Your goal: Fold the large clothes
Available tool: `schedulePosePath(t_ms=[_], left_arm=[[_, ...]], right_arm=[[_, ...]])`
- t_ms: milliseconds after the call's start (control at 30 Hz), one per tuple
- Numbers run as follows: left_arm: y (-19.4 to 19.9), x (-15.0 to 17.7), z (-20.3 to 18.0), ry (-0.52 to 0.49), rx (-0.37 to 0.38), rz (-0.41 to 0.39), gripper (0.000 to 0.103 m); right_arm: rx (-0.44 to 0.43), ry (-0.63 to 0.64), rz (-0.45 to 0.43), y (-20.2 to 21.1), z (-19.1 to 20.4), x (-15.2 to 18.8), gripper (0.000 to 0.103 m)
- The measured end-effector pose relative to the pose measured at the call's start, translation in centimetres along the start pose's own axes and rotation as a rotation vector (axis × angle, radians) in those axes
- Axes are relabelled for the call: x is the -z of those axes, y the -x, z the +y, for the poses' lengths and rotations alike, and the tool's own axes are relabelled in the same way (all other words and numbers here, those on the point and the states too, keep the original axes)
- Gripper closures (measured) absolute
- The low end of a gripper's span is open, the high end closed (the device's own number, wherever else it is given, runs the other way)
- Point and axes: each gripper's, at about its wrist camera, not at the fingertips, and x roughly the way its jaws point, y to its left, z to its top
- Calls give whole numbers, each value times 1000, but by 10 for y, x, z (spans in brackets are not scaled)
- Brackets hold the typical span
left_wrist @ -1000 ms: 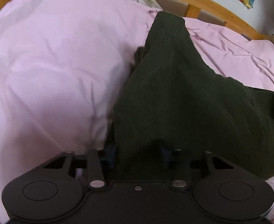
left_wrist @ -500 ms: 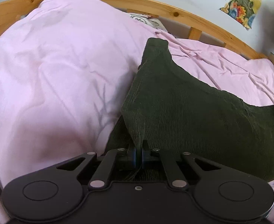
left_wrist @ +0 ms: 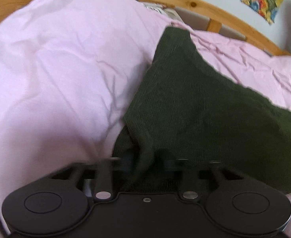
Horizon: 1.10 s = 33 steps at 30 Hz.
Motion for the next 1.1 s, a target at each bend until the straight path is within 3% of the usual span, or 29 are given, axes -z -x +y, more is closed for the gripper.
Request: schedulePosePath(t_ms=[67, 100, 167, 333, 467, 600, 733, 833, 900, 967, 1033, 1100], left_arm=[[16, 6, -2, 38, 42, -57, 17], [25, 10, -4, 54, 40, -85, 9], [36, 18, -7, 76, 37, -115, 2], [34, 33, -6, 141, 61, -67, 1], [23, 33, 0, 198, 71, -28, 1], [12, 32, 4, 215, 61, 0, 1], [3, 28, 4, 205, 27, 38, 2], [3, 28, 3, 238, -9, 26, 12], [7, 29, 5, 281, -31, 16, 25], [15, 31, 13, 350, -15, 0, 30], [26, 38, 21, 452, 16, -31, 27], [37, 51, 25, 547, 95, -59, 12]], right_arm=[[-11, 2, -38, 7, 3, -4, 32], [-21, 8, -45, 10, 7, -6, 28], [-31, 9, -21, 13, 12, -6, 13], [-115, -111, 142, 4, 7, 6, 7], [-191, -323, 204, -10, -10, 19, 0], [-190, -333, 206, -14, -11, 19, 1], [-190, -363, 216, -10, -13, 19, 11], [-200, -405, 228, -7, -18, 18, 19], [-209, -410, 234, -7, -21, 18, 21], [-221, -425, 238, -7, -25, 17, 23], [-230, -448, 243, -8, -28, 18, 23], [-242, -459, 245, -10, -32, 19, 21]])
